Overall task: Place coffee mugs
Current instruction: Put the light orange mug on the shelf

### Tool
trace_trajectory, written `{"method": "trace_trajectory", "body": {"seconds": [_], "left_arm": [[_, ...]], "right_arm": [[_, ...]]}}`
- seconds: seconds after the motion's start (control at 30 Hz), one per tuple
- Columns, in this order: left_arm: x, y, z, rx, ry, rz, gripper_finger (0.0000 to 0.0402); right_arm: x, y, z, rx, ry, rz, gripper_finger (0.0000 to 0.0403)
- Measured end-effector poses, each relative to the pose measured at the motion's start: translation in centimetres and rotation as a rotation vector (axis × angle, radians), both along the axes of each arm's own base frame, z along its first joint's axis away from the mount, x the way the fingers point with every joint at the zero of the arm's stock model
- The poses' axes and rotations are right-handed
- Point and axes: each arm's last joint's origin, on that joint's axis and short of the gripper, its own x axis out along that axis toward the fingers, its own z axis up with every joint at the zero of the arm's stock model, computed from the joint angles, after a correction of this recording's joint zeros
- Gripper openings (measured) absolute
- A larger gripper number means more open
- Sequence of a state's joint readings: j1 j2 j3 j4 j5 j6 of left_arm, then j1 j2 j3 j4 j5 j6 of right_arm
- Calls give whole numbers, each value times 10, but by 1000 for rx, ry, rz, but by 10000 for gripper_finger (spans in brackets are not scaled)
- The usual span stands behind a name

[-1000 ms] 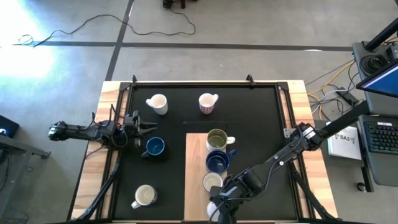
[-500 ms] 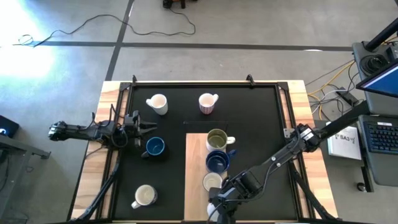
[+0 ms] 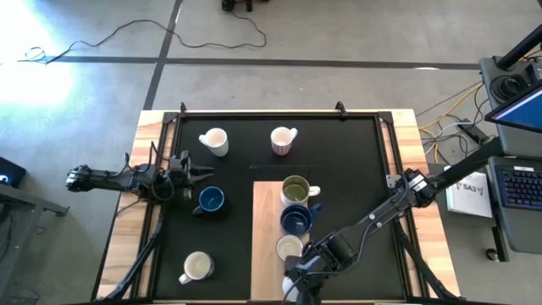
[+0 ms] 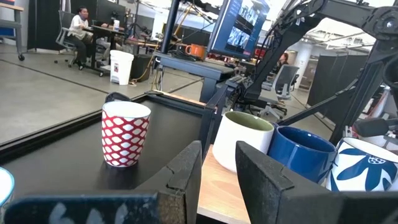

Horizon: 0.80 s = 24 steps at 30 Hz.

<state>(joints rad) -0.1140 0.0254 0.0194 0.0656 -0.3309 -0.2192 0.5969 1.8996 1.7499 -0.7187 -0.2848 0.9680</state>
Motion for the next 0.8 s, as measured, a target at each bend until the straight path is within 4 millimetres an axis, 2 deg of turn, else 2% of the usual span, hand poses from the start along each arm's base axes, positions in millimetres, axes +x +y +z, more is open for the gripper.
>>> {"method": "trace_trajectory", "body": {"seconds": [0.27,0.8], "left_arm": [[0,0,0,0,0,0,82],[0,0,0,0,0,0,82]], "right_arm": [[0,0,-1,-7,2,0,86],[2,2,4,40,-24,-2,75]]}}
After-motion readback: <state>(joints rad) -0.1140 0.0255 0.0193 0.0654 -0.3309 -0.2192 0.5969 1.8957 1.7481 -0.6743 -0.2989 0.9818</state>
